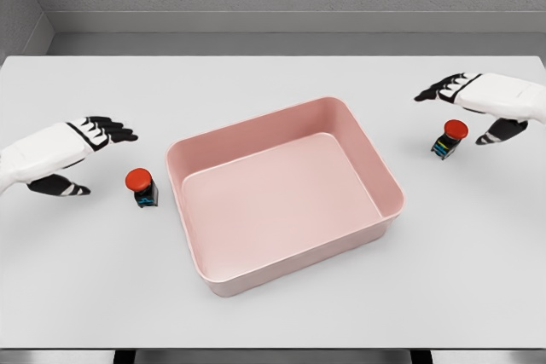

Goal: Put the industrial switch in the basket with both arms

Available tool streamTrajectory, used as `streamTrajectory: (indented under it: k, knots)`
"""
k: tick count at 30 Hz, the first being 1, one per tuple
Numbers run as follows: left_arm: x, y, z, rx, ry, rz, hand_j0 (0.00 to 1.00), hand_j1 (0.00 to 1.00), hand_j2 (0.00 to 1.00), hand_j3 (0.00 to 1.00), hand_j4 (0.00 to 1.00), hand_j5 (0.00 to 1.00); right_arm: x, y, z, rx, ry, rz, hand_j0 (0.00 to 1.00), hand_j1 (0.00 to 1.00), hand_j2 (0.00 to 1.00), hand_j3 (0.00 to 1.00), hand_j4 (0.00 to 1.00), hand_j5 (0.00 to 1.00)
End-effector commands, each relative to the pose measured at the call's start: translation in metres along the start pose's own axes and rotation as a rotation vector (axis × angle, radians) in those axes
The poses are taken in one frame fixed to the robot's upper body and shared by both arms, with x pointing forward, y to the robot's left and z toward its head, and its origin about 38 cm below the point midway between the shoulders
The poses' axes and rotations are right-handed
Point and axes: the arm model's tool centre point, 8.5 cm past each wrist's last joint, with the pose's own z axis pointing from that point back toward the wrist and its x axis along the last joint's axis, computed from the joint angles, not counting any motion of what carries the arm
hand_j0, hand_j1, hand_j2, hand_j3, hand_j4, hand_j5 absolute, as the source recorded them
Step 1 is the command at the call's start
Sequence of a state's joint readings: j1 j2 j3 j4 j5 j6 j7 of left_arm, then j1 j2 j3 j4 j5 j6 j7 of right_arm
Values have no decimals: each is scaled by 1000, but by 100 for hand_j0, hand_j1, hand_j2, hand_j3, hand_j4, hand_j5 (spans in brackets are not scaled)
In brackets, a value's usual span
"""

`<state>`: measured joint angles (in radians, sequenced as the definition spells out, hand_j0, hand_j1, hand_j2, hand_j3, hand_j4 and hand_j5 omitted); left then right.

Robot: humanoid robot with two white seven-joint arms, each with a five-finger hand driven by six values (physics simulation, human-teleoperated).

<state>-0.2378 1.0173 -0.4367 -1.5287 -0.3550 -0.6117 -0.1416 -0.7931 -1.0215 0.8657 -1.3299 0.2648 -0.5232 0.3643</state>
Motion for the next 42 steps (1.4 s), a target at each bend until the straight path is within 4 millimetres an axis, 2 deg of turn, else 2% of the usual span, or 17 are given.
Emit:
streamTrajectory:
  k: [1,4,7,9,23,26,27,39,42]
  knots:
    - [4,2,0,4,-11,1,100,100,100,100,100,100,-13,12,-9,26,38,-30,100,100,100,100,100,100]
    - [6,1,-1,4,-18,3,100,100,100,100,100,100,-13,17,-18,34,38,-32,100,100,100,100,100,100]
    - [8,1,-2,4,-23,2,86,86,86,86,86,86,-11,20,-25,39,30,-35,100,100,100,100,100,100]
    - [9,0,-2,2,-26,4,84,84,84,84,84,84,-13,24,-27,44,37,-45,100,100,100,100,100,100]
    - [13,-14,-8,-18,-36,28,84,84,84,84,84,84,-3,40,-44,76,8,-64,100,100,100,100,100,100]
    - [14,-16,-10,-32,-41,31,84,84,84,84,84,84,-4,40,-43,79,12,-60,92,92,92,92,92,92]
    - [16,-17,-13,-24,-47,38,84,84,84,84,84,84,-5,42,-43,91,19,-39,87,87,87,87,87,87]
    - [20,-17,-22,-18,-66,41,84,84,84,84,84,84,-14,48,-38,105,45,-47,87,87,87,87,87,87]
    - [23,-19,-26,-14,-73,48,84,84,84,84,84,84,-14,47,-38,102,45,-47,83,83,83,83,83,83]
